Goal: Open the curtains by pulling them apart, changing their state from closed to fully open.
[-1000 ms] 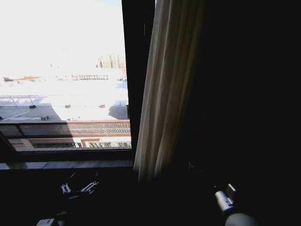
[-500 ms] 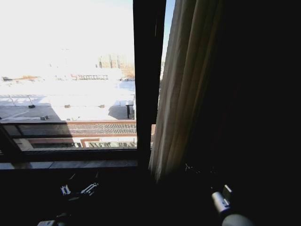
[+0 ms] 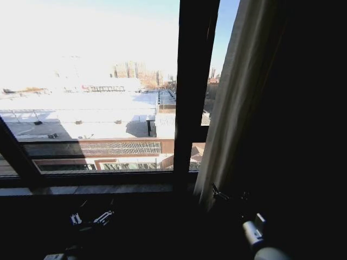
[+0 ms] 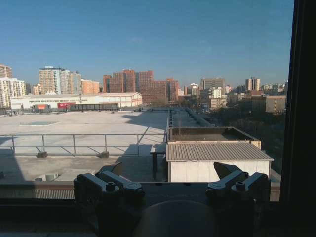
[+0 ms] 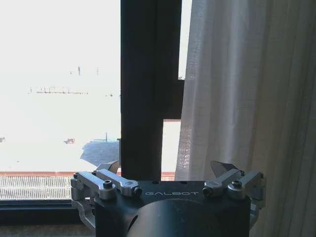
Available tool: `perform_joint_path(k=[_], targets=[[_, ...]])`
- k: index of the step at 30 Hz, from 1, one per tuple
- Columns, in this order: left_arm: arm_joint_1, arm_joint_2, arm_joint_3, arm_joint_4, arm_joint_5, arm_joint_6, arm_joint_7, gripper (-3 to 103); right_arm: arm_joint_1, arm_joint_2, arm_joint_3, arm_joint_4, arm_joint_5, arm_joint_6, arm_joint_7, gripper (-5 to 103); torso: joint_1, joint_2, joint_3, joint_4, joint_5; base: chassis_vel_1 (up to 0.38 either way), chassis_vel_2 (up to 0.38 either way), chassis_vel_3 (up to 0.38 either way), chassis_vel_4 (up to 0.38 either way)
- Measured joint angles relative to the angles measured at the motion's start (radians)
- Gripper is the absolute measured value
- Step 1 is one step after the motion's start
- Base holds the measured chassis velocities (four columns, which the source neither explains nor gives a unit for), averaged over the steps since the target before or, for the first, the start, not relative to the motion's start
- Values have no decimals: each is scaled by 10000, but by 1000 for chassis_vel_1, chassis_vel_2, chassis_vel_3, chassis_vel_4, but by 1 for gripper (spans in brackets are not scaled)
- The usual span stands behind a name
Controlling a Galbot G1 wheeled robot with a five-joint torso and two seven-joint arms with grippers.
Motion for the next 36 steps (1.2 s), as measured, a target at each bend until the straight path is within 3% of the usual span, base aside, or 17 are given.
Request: perform_joint_path(k=[12, 36], targets=[[77, -77, -18, 0, -27, -88, 5, 100, -301, 30, -123, 0, -314, -18, -57, 100, -2, 1, -1, -1, 9, 355, 371, -370, -374], [56, -1, -57, 0, 19, -219, 6, 100, -102, -137, 191, -1, 35, -12, -2, 100, -3, 0, 0, 0, 7, 347, 350, -359, -345]])
